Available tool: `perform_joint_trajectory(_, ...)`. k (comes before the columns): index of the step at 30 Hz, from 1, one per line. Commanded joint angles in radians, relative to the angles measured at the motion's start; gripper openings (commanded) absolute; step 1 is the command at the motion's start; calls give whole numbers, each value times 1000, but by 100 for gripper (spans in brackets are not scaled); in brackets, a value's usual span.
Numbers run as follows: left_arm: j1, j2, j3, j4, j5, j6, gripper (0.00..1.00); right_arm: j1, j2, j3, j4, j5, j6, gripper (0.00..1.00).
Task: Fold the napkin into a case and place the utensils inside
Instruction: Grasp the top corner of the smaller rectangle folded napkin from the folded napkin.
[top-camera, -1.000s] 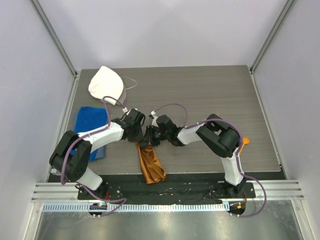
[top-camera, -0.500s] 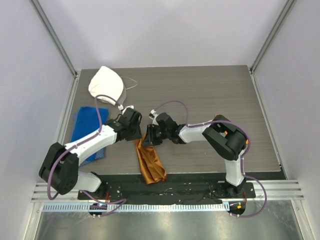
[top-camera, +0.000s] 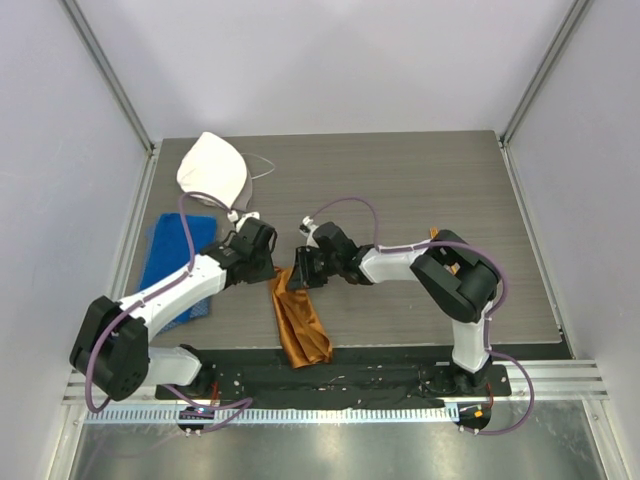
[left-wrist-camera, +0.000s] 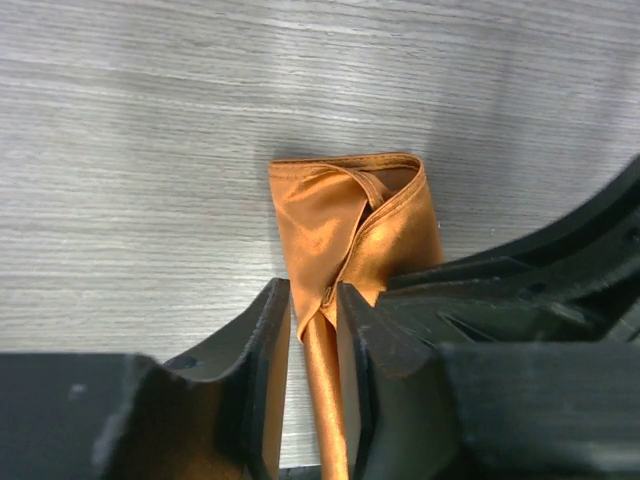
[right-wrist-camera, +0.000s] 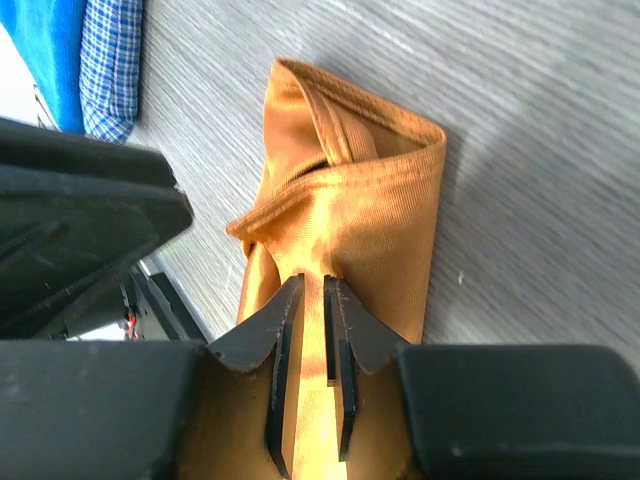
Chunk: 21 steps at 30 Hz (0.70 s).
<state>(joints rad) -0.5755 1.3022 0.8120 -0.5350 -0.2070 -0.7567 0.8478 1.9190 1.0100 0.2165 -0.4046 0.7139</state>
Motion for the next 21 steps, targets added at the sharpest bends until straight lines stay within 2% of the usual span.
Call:
perform_joint_trajectory(1,5,38,3,24,43,17,25,-7,28,55,72,-8,45,21)
perform_joint_trajectory(5,3,37,-17,30,44,13,23,-9,60,64,122,-13,97,15)
perform_joint_trajectory(11,3,29,-20,43,50,22,26,-38,100,21,126,36,127,8)
perform_joint_trajectory(21,-4,101,7,87,72,65,30,-44,100,16,127,13,121,7)
